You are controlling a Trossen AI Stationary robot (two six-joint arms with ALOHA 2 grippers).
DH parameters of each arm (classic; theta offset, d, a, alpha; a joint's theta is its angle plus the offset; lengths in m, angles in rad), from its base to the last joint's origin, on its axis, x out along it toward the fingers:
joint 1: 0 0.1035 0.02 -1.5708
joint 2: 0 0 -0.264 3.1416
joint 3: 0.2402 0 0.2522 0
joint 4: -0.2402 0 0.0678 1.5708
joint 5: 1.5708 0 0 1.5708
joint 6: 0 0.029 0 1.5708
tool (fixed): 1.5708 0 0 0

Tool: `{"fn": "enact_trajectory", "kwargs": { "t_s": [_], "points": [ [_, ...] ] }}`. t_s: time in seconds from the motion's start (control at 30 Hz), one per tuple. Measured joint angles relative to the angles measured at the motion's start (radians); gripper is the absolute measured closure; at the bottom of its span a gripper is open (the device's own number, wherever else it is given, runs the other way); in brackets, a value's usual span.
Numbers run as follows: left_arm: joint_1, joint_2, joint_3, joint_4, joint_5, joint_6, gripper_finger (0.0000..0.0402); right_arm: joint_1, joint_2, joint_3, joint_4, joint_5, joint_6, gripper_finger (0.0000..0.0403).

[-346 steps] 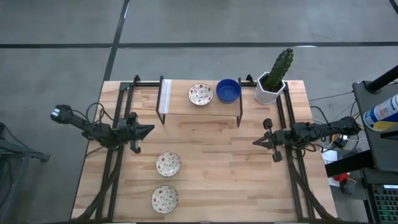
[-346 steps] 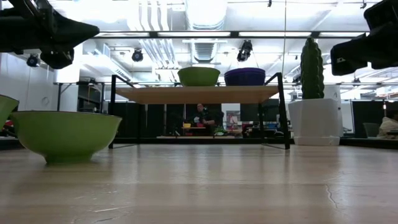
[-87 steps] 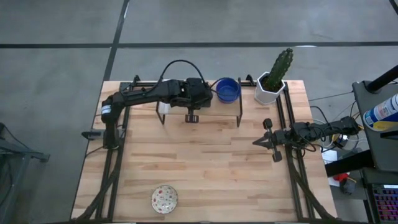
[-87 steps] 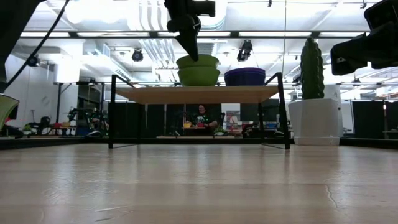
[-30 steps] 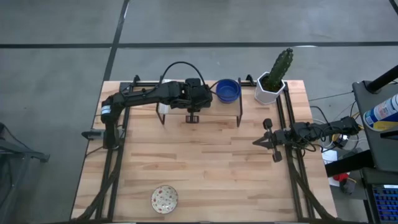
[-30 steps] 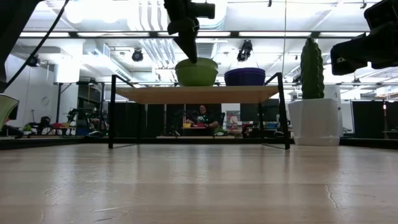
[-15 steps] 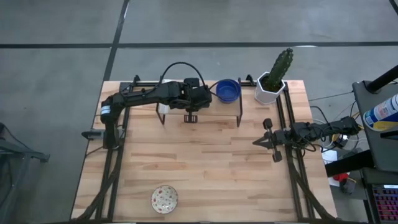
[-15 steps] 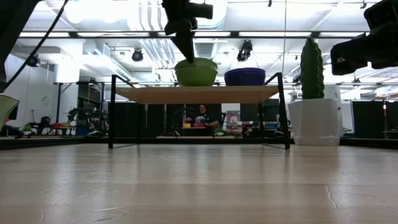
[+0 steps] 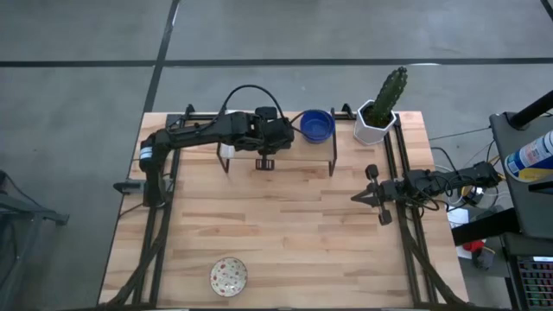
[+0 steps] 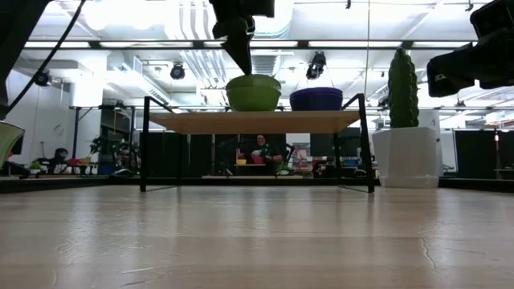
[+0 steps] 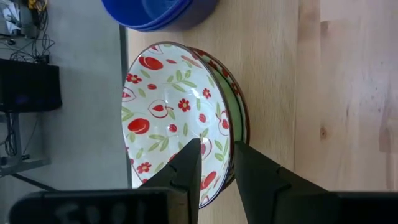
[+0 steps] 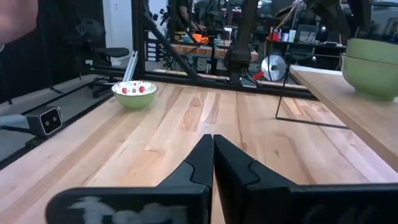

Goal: Pick & Place Mini bowls
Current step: Stack the top green patterned bowl on top of the other green patterned bowl on the shelf, then stack the green patterned bowl on top of the other green patterned bowl on the shelf

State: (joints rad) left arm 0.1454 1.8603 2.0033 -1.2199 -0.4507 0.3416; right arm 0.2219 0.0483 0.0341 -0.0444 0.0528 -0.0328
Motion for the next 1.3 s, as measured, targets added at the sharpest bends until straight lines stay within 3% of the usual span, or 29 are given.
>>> {"fn": "enact_trajectory", "kwargs": {
  "t_s": [0.47, 1.13, 1.3],
  "points": [
    [-0.01, 0.0, 0.045, 0.003, -0.054, -0.014, 0.0312, 0.0, 0.0, 0.0, 0.0, 0.0, 0.004, 0.0394],
    [-0.012, 0.002, -0.061, 0.078, -0.034, -0.021, 0.0312, 0.0, 0.0, 0.0, 0.0, 0.0, 0.005, 0.0394],
    [-0.012, 0.002, -0.049, 0.081, -0.108, 0.002, 0.0312, 0.0, 0.0, 0.0, 0.0, 0.0, 0.0, 0.0394]
  ]
}}
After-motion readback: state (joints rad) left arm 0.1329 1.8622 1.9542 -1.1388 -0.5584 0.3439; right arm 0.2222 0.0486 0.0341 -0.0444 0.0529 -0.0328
